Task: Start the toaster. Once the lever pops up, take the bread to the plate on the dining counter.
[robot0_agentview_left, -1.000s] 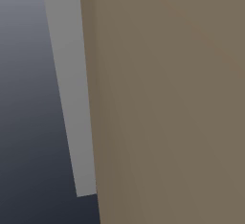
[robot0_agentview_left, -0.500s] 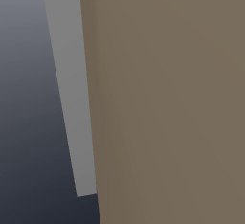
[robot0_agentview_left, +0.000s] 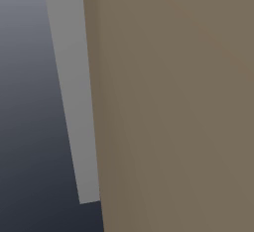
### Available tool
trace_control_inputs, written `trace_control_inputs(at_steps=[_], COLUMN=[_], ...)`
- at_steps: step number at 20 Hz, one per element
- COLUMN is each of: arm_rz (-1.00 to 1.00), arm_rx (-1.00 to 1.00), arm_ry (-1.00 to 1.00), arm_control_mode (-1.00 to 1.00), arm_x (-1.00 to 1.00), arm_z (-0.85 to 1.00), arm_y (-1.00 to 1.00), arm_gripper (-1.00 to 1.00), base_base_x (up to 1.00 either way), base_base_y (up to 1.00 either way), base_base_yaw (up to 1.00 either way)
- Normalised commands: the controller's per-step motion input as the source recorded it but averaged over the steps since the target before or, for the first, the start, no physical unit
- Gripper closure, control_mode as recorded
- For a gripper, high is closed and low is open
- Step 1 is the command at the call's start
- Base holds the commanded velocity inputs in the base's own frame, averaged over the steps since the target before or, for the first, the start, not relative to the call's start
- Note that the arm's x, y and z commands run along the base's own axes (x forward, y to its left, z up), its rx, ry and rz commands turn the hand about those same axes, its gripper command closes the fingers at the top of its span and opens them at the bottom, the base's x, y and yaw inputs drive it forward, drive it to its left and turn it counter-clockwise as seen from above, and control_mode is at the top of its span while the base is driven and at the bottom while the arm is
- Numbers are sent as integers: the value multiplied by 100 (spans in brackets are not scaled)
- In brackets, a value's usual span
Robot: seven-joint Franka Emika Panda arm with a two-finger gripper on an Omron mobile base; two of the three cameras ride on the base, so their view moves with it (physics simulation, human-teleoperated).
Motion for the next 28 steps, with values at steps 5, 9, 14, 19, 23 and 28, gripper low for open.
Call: trace_control_inputs(at_steps=[5,9,14,19,23,28], arm_rz=[0,0,0,0,0,0], arm_rx=[0,0,0,0,0,0], arm_ry=[0,0,0,0,0,-2], arm_control_mode=[-100,-100,-100,-100,-100,-100], arm_x=[0,0,0,0,0,0], arm_z=[-7,0,0,0,0,0], arm_y=[0,0,0,0,0,0], arm_gripper=[-100,-100,-100,100,100,100], base_base_x=[0,0,0,0,0,0], base_base_y=[0,0,0,0,0,0], base_base_yaw=[0,0,0,0,0,0])
